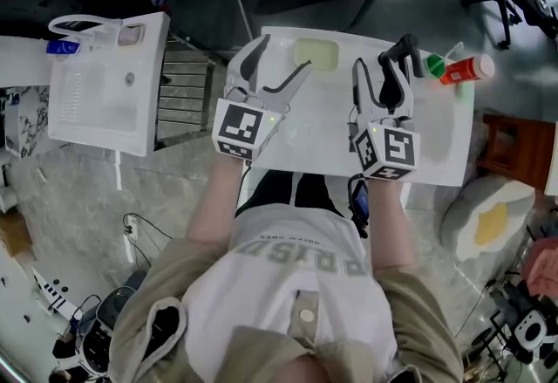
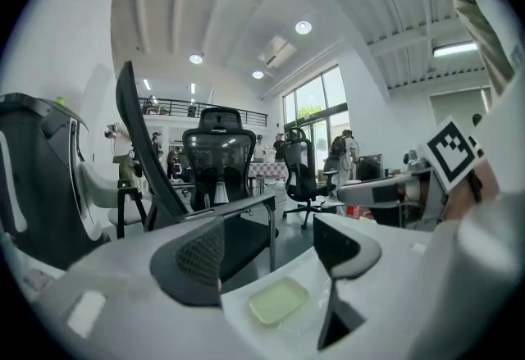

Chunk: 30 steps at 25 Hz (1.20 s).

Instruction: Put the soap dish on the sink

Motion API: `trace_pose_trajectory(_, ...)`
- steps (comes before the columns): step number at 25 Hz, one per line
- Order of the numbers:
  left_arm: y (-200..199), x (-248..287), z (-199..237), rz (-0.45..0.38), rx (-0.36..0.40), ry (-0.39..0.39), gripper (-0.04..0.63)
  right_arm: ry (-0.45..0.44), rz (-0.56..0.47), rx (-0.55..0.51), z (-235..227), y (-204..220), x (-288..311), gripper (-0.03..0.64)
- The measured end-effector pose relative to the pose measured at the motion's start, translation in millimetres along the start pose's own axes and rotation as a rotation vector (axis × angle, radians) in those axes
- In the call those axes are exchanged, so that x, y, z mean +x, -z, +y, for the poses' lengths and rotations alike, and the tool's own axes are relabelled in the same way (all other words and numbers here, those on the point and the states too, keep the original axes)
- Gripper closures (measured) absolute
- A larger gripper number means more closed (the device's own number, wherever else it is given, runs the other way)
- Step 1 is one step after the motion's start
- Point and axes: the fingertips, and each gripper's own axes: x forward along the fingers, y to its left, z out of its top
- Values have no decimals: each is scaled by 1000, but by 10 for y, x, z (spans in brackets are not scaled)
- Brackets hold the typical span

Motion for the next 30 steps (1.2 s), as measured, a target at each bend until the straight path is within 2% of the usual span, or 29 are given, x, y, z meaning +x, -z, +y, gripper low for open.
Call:
trace_pose_trajectory(3,14,-148,-87,8,56,-14,270,-14,-17,-50,147,-71,-224,424)
trace_pose_trajectory(6,-80,-343,-140,-21,55,-53,315,-17,-27,-84,269,-146,-430,441)
trace_pose_trajectory(9,-196,-529,-167,-64,54,-108,347,-12,-44,-103,341,-240,-583,492)
trace_pose_trajectory(12,-250,-672,-219,-92,27,-135,407,-1,-62,-119,369,-314,-718,551)
trace_pose_trajectory(15,-315,-764,-255,-117,40,-154,469,8,-80,-137,369,-369,-804,591)
trace_pose_trajectory(20,-437,-867,-273,-159,58,-174,516,29,-103,-156,342,-446,-909,611)
trace_pose_trajectory(24,-477,-919,-294,-174,88,-189,588,17,-114,-158,355,-482,-966,611)
trace_pose_trajectory(30,-479,-948,-299,-181,78,-185,588,9,-153,-139,369,-562,-1002,611)
